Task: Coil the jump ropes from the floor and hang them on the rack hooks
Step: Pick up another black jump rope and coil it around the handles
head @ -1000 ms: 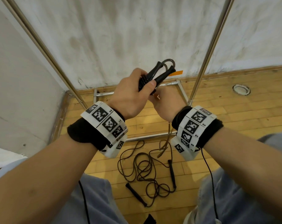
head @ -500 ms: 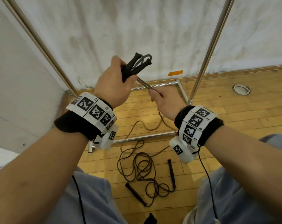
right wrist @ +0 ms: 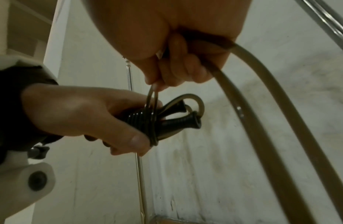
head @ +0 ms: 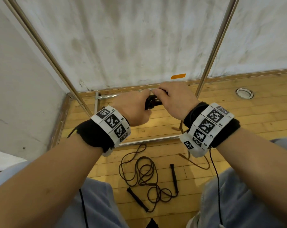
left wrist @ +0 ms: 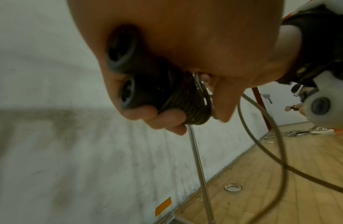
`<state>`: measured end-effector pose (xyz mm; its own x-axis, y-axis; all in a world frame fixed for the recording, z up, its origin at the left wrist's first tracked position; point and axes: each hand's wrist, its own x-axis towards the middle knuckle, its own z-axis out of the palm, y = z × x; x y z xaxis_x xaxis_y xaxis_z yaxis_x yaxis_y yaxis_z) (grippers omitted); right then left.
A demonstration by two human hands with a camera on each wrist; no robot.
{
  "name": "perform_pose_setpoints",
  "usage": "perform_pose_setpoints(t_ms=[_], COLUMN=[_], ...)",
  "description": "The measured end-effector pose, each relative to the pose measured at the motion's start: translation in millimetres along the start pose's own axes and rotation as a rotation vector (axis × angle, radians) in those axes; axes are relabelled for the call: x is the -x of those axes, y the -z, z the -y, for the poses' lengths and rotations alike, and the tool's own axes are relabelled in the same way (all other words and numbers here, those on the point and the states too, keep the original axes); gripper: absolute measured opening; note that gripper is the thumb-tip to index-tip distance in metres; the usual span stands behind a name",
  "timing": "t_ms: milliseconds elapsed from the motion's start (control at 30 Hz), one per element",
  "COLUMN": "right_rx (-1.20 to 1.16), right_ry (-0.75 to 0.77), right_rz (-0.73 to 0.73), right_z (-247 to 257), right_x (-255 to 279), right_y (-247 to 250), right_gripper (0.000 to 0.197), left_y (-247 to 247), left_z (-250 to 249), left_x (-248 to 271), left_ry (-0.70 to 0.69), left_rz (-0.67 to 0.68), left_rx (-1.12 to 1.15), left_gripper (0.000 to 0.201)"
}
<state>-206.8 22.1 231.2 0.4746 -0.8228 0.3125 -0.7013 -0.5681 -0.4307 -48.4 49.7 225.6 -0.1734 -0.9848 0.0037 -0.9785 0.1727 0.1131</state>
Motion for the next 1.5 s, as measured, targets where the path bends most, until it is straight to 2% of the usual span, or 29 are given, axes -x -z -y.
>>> perform_pose_setpoints(t_ms=[100,200,267,467,533,600,733,833,933,1067,1200,1300,1367,1433,1500], right_rx=[-0.013,-0.079,-0.217,-0.611,-0.759,-0.887,-1.127,-1.22,-1.157,-0.677,-0.423,-0.144,-0.249,-0.507,-0.7], right_ry=[-0.013,-0.064,-0.148,-0.329,-0.364,-0.388,-0.454,-0.458,-0.402,-0.235,-0.158,-0.17,-0.304,-0.418,-0.412], right_rz=[-0.007,0.0,0.019,0.193,0.22,0.244,0.217,0.162,0.064,-0.085,-0.045,-0.008,0.052,0.129,0.186], right_z=[-2,-5,-11,-23,-23,-20,-16,-10,3,16,14,9,6,8,13], right_x=[-1,-5,-9,-13,-13,-13,-12,-10,-6,1,7,7,5,4,5], right_y=[2,6,12,23,22,19,12,5,-2,-12,-16,-19,-19,-22,-23], right_gripper=[0.028,0.035,0.037,0.041,0.042,0.042,0.035,0.029,0.023,0.016,0.015,0.021,0.024,0.022,0.015], left_y=[0,0,2,11,15,18,22,25,28,28,30,27,24,25,29], left_z=[-10,-13,-13,-12,-14,-15,-15,-16,-15,-11,-13,-21,-25,-25,-23], left_x=[0,1,3,16,19,20,20,19,16,9,11,15,15,13,11], left_ry=[0.017,-0.013,-0.071,-0.249,-0.274,-0.263,-0.168,-0.083,0.029,0.103,0.052,0.01,0.018,0.029,0.032], left_rz=[-0.009,-0.035,-0.058,-0.118,-0.143,-0.163,-0.23,-0.301,-0.368,-0.428,-0.428,-0.341,-0.298,-0.291,-0.303], left_rx=[0.019,0.062,0.098,0.257,0.306,0.339,0.419,0.604,0.753,0.874,0.829,0.72,0.695,0.731,0.776], left_gripper=[0.053,0.036,0.028,0.019,0.022,0.027,0.013,0.014,0.017,0.015,0.02,0.025,0.023,0.019,0.014])
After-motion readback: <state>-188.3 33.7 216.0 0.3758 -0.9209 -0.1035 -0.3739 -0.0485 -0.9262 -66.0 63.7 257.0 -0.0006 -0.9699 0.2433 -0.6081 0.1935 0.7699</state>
